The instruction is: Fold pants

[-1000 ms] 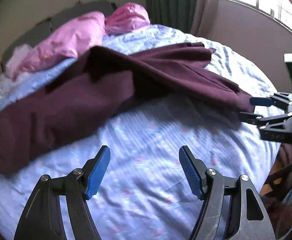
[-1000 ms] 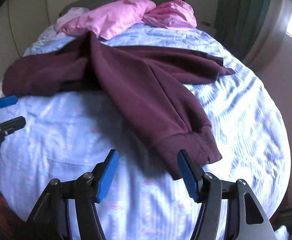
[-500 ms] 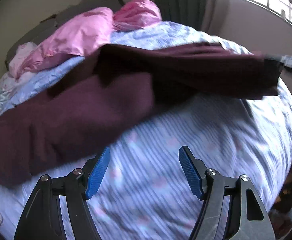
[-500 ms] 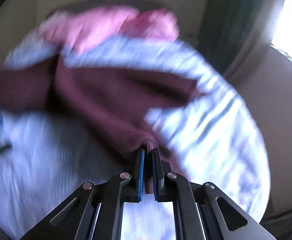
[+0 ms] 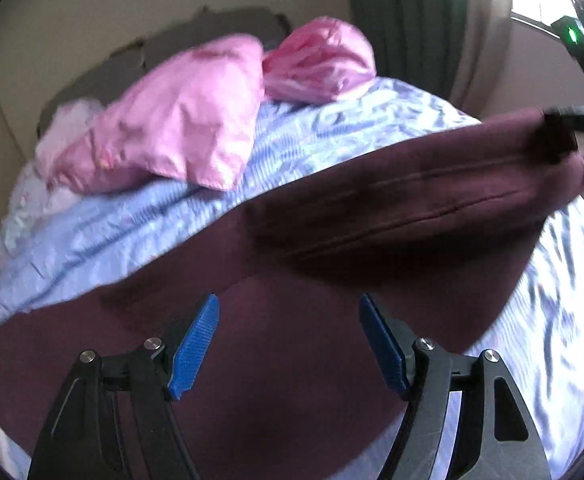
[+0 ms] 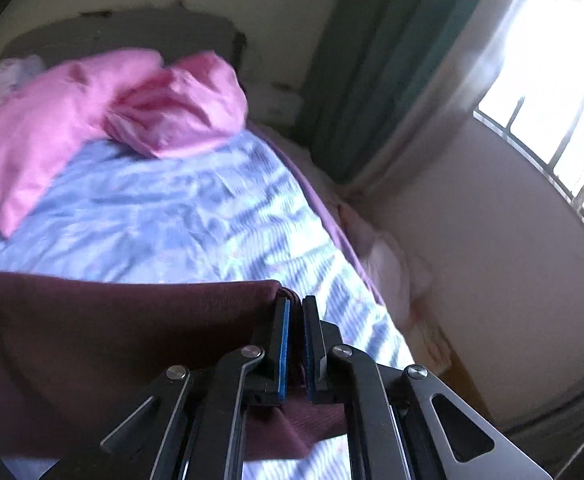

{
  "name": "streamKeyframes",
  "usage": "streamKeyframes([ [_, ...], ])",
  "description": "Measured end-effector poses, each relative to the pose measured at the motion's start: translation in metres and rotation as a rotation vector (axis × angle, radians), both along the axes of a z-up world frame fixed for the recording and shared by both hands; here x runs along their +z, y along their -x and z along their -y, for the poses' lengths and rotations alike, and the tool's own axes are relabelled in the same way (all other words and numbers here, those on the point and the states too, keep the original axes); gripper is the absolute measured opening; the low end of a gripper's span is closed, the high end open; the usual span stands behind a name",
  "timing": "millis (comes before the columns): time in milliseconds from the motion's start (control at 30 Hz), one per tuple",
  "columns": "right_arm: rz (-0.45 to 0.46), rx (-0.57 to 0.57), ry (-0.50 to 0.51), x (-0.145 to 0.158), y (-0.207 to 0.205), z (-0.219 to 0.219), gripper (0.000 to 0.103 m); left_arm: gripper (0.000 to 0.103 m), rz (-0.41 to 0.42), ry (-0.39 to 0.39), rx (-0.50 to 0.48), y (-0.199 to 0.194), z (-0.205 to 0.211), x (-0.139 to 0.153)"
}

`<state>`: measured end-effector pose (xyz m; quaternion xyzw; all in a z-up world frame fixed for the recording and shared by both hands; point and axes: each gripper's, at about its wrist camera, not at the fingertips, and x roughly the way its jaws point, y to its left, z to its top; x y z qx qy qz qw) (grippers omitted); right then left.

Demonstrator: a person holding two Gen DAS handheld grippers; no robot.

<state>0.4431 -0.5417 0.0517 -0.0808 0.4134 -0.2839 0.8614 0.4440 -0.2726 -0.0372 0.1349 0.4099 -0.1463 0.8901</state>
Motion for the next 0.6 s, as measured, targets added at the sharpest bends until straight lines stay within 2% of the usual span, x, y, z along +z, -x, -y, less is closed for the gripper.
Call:
streamKeyframes([
  [67,-0.047,-0.042,-0.019,-0.024,-0.016,0.014,0.006,0.072,-0.03,-0.006,0.013,-0.01,0.004,-0.012],
  [167,-0.074,-0.064,-0.054,-0.048,-0.029,0.027,0.01,0.072,-0.042,-0.058,0.025,-0.014,0.01,-0.029],
  [200,-0.081,-0.061,-0.023,-0.052,-0.032,0.027,0.023,0.072,-0.042,-0.062,0.023,-0.014,0.012,-0.03],
  [233,-0.074,-0.106,0.071,-0.051,-0.033,0.027,0.031,0.072,-0.045,-0.061,0.019,-0.013,0.012,-0.03],
  [300,0.009,-0.176,0.23,-0.031,-0.025,0.023,0.067,0.072,-0.044,-0.032,0.005,-0.006,0.011,-0.024],
  [333,0.07,-0.165,0.249,-0.018,-0.015,0.018,0.071,0.072,-0.04,-0.011,-0.005,-0.003,0.009,-0.02],
  [467,0.204,-0.01,0.183,0.023,0.03,-0.024,0.071,0.072,0.031,0.024,-0.081,0.026,-0.02,0.014],
  [600,0.292,0.229,0.162,0.037,0.096,-0.098,0.071,0.073,0.099,0.023,-0.135,0.069,-0.069,0.044],
])
